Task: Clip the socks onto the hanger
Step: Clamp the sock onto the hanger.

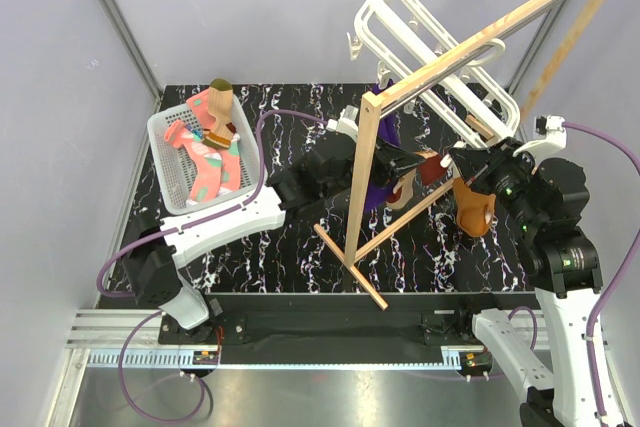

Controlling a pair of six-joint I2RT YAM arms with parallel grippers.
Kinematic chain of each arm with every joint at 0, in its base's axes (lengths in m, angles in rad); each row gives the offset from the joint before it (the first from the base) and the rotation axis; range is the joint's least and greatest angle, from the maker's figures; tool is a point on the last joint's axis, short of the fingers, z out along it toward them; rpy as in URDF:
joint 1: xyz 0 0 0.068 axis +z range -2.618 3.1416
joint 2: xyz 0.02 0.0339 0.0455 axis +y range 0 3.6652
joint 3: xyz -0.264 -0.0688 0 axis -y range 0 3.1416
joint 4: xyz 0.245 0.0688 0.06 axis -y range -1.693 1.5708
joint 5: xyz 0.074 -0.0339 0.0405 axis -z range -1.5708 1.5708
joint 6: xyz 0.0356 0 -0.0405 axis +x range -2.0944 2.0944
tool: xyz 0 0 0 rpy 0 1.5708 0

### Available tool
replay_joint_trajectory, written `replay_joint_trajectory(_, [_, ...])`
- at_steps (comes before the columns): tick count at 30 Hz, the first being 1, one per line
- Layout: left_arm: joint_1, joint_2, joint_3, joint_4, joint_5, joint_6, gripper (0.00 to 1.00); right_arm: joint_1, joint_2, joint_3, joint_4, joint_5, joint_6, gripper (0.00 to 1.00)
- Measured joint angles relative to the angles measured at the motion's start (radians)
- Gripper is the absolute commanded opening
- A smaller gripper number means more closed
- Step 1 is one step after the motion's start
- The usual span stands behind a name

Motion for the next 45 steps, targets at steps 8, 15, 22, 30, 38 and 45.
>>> replay_joint_trajectory(8, [-0.001,0.000,0.000,0.021,-0.001,-0.005,0.00,0.000,-0.002,-0.001,0.000,0.000,0.000,0.00])
replay_joint_trajectory(15, [-0.001,0.000,0.006,0.045,-0.002,-0.016,0.00,0.000,-0.005,-0.001,0.000,0.000,0.000,0.00])
replay_joint_trajectory(22, [-0.001,0.000,0.013,0.068,-0.002,-0.024,0.00,0.000,-0.007,-0.001,-0.001,0.000,0.000,0.16])
replay_joint_trajectory(30, [-0.001,0.001,0.013,0.084,0.003,-0.034,0.07,0.001,-0.007,-0.001,-0.029,-0.004,0.005,0.48])
replay_joint_trajectory(38, [-0.003,0.016,-0.007,0.132,0.036,-0.058,0.57,0.001,-0.006,0.013,-0.073,-0.002,-0.012,0.60])
replay_joint_trajectory(45, [0.003,0.016,-0.054,0.128,0.082,-0.031,0.73,0.002,-0.021,0.062,-0.126,0.009,-0.043,0.62])
